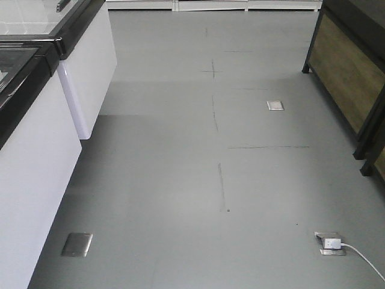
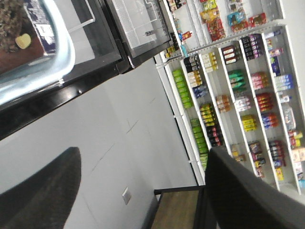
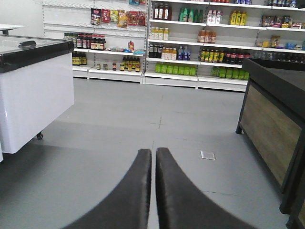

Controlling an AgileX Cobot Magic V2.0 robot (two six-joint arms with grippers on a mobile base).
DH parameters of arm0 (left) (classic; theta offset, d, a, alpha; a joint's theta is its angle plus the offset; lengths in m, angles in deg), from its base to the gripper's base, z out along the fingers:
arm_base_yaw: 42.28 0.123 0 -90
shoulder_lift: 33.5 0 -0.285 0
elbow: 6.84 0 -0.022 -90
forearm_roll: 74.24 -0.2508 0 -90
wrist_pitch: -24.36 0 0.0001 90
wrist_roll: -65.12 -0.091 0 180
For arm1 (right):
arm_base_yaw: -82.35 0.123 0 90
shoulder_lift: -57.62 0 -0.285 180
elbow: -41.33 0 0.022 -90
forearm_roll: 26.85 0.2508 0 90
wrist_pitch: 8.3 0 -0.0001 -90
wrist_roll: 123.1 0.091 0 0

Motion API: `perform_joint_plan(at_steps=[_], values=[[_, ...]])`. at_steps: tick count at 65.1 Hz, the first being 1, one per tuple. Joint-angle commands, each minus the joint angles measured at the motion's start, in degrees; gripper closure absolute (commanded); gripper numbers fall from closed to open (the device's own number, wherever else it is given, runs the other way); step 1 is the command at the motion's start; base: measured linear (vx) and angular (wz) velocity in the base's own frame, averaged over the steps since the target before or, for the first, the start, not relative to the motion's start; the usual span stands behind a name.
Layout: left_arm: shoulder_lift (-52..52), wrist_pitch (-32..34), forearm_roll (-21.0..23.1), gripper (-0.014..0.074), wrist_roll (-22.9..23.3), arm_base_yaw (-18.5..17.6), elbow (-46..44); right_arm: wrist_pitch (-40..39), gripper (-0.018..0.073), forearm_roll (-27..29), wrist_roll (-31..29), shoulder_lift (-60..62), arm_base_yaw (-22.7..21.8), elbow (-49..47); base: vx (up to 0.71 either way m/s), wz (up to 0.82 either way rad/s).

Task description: Left arm holds basket, right arm returns cookies

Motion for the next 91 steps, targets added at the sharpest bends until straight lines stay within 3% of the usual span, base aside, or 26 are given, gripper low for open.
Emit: perform_joint_plan(at_steps=[1, 13, 35, 53, 67, 91], values=[[2.1, 0.4, 7.0, 0.0074, -2.4, 2.1, -1.9, -4.3, 0.0570, -0.5, 0.0, 0.7, -0.4, 1.0, 0.00, 0.00], [8.6, -0.2, 14.6, 0.0072, -7.2, 4.1, -3.7, -4.3, 0.0570, -0.5, 0.0, 0.7, -0.4, 1.0, 0.00, 0.00], [20.6, -5.1, 13.3, 0.0071, -7.0, 4.3, -17.3, -4.3, 0.0570, -0.5, 0.0, 0.7, -0.4, 1.0, 0.00, 0.00], [26.8, -6.2, 13.9, 0.0071, -5.6, 4.1, -19.2, -4.3, 0.0570, -0.5, 0.0, 0.7, -0.4, 1.0, 0.00, 0.00], [30.5, -5.8, 25.2, 0.0071, -10.8, 3.5, -19.2, -4.3, 0.0570, -0.5, 0.0, 0.7, -0.4, 1.0, 0.00, 0.00], [34.0, -5.4, 29.6, 0.0071, -13.2, 1.5, -19.2, -4.3, 0.0570, -0.5, 0.0, 0.7, -0.4, 1.0, 0.00, 0.00]])
